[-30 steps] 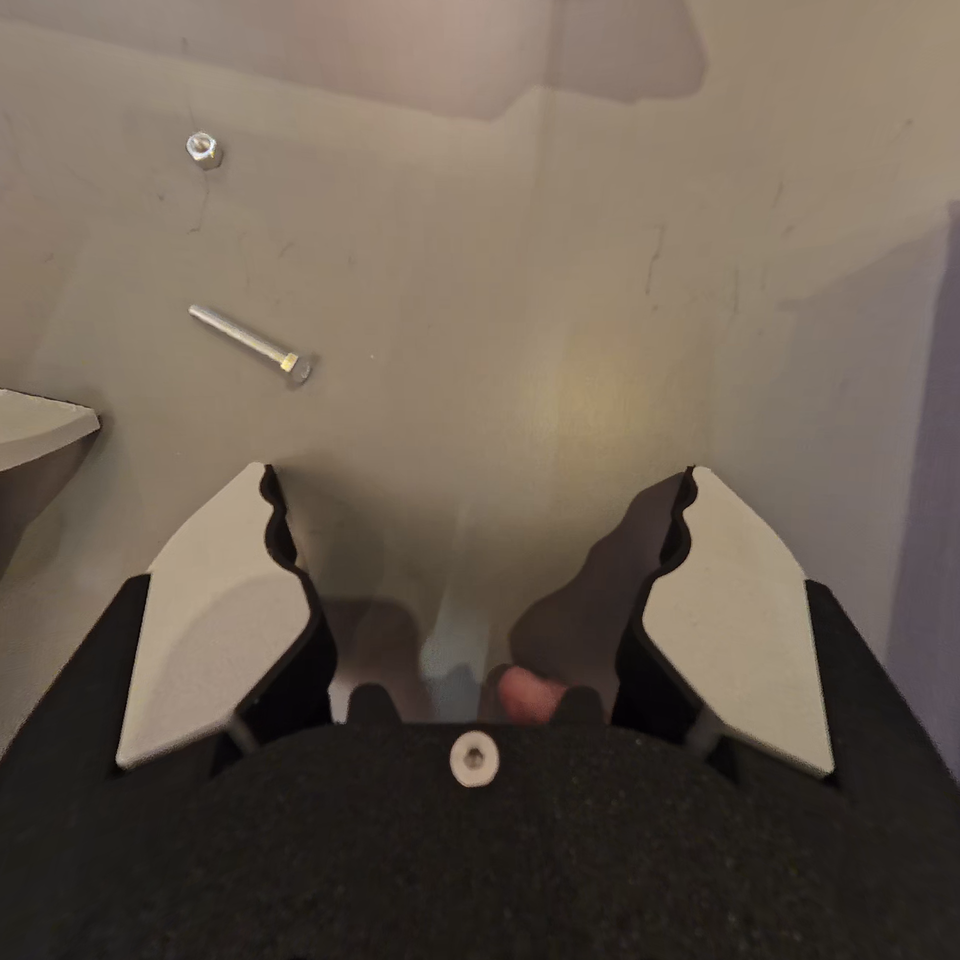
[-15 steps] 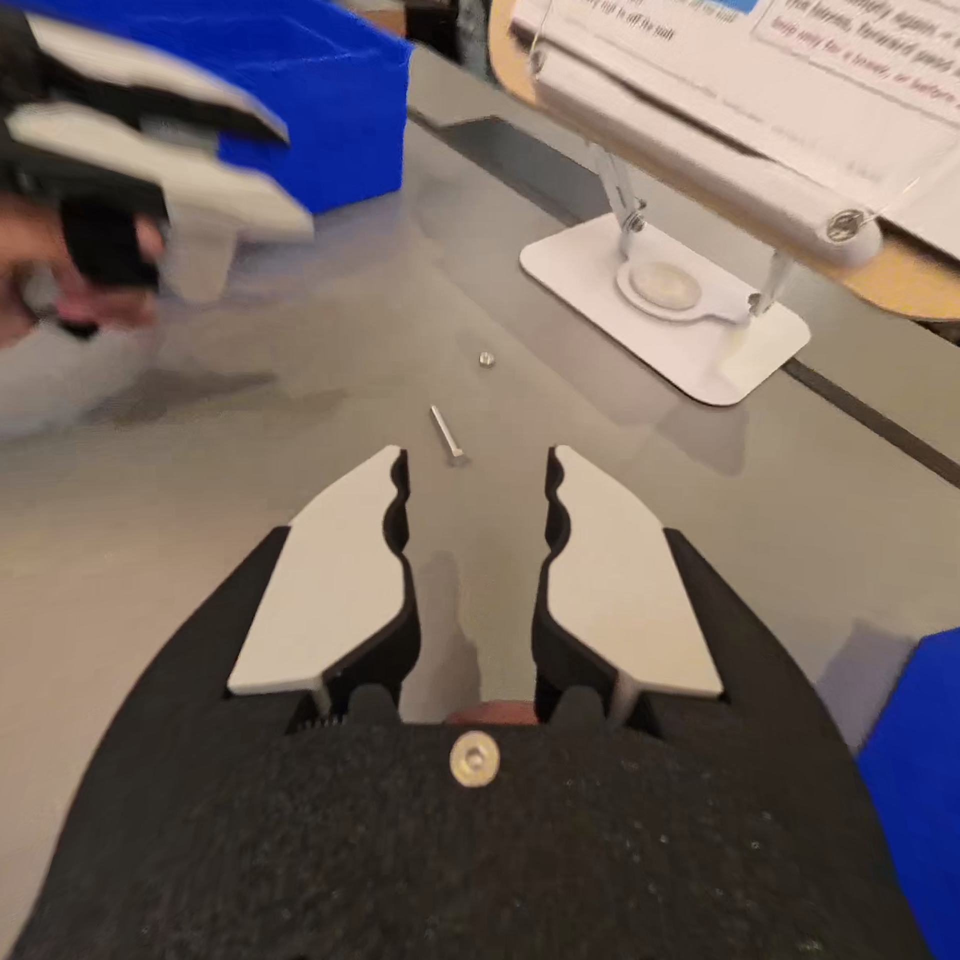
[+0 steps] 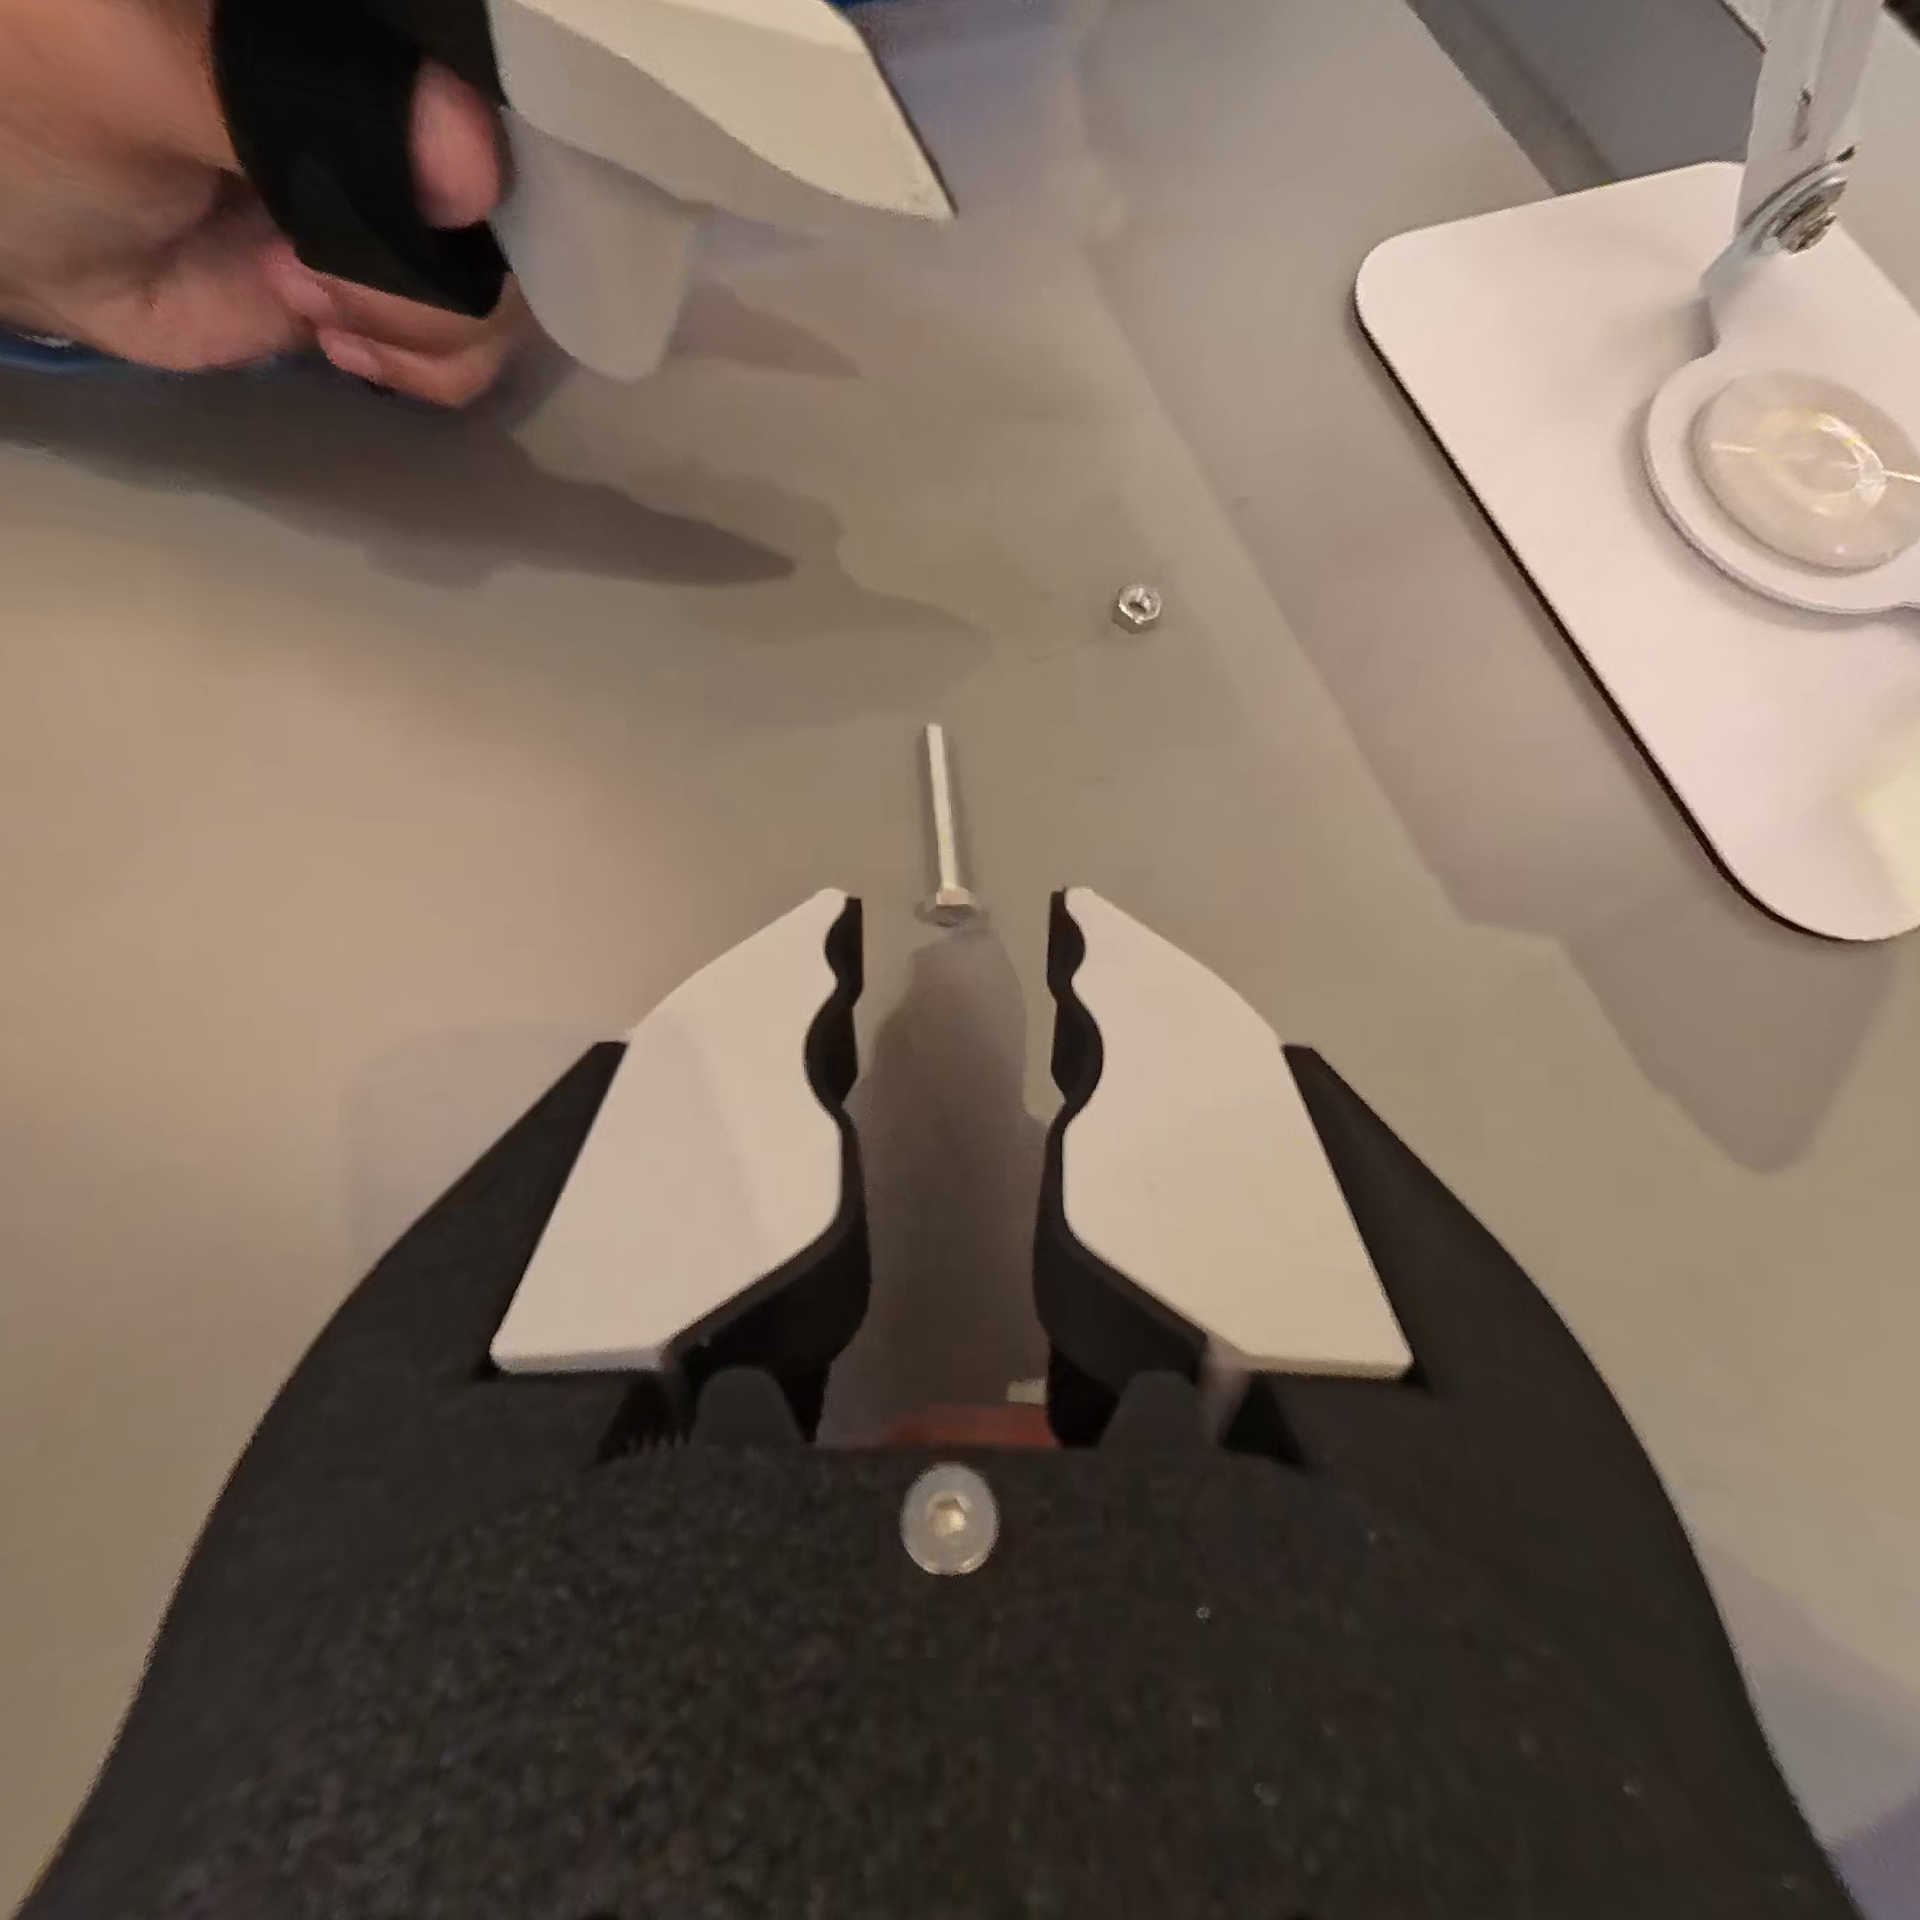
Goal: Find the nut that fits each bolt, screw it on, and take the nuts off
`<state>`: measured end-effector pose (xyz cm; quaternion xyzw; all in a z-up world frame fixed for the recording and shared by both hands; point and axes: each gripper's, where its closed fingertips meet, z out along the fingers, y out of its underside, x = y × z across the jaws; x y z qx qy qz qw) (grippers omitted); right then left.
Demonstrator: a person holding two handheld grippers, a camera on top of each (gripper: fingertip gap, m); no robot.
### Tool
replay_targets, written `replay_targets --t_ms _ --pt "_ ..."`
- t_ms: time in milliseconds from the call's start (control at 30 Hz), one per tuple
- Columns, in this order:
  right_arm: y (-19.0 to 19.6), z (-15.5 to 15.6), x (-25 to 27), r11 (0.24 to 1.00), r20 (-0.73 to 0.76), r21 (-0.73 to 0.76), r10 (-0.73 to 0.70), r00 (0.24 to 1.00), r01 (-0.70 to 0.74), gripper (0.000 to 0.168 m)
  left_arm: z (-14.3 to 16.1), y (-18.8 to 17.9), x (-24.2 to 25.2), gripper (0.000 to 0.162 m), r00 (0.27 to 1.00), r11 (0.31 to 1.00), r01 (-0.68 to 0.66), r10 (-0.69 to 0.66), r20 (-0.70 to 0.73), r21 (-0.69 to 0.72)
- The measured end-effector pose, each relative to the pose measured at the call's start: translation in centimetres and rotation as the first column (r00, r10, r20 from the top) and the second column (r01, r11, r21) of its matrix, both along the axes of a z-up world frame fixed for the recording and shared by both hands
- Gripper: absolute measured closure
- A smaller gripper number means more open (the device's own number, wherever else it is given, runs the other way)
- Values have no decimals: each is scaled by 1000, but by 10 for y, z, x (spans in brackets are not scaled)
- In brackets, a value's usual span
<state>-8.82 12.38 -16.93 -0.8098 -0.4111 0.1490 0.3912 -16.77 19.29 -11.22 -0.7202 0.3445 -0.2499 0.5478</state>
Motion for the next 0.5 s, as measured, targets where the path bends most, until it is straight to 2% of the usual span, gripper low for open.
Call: replay_targets --t_ms 133,500 --pt "1 -14 4 999 11 -42 1 1000 0 138 0 -2 -3 106 1000 1000 8 -7 24 -20" --pt "2 -23 -6 994 32 -101 42 999 -38 147 -4 0 0 107 1000 999 12 -11 7 -35"
